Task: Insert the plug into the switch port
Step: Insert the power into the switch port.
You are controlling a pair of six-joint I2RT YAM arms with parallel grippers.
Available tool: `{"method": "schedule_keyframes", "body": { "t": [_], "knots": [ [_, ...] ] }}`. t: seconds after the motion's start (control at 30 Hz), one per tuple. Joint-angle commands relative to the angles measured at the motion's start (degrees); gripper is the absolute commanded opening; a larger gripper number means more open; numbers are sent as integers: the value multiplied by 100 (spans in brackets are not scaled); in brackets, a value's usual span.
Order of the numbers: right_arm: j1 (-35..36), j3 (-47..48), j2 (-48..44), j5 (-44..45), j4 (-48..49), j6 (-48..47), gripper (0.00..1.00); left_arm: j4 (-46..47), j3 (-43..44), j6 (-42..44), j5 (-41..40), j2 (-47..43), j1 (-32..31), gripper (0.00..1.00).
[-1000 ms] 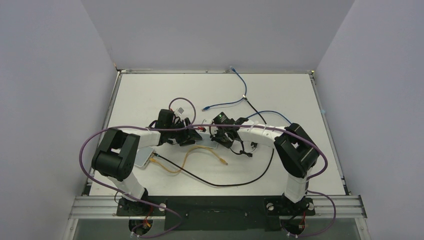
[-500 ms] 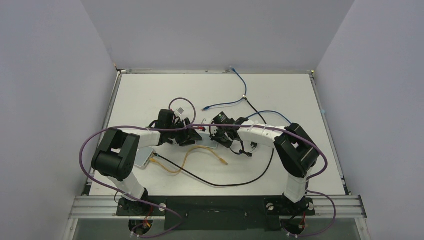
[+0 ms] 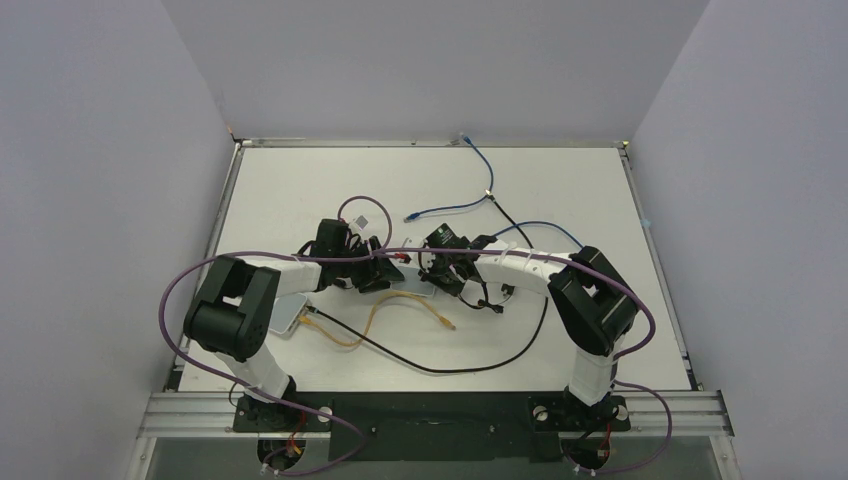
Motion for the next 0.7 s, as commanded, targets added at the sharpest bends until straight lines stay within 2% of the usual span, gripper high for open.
{"method": "schedule_keyframes", "body": {
  "t": [0.0,0.47,0.67],
  "knots": [
    [67,142,-75,-145,139,-72,0,53,174,88,96,45,39,50],
    [109,74,-164,-254,295,-310,0,76,170,108,205,100,2,50],
    [119,67,-214,-547,342,-735,0,-22,186,210,256,95,-84,50]
  ]
}}
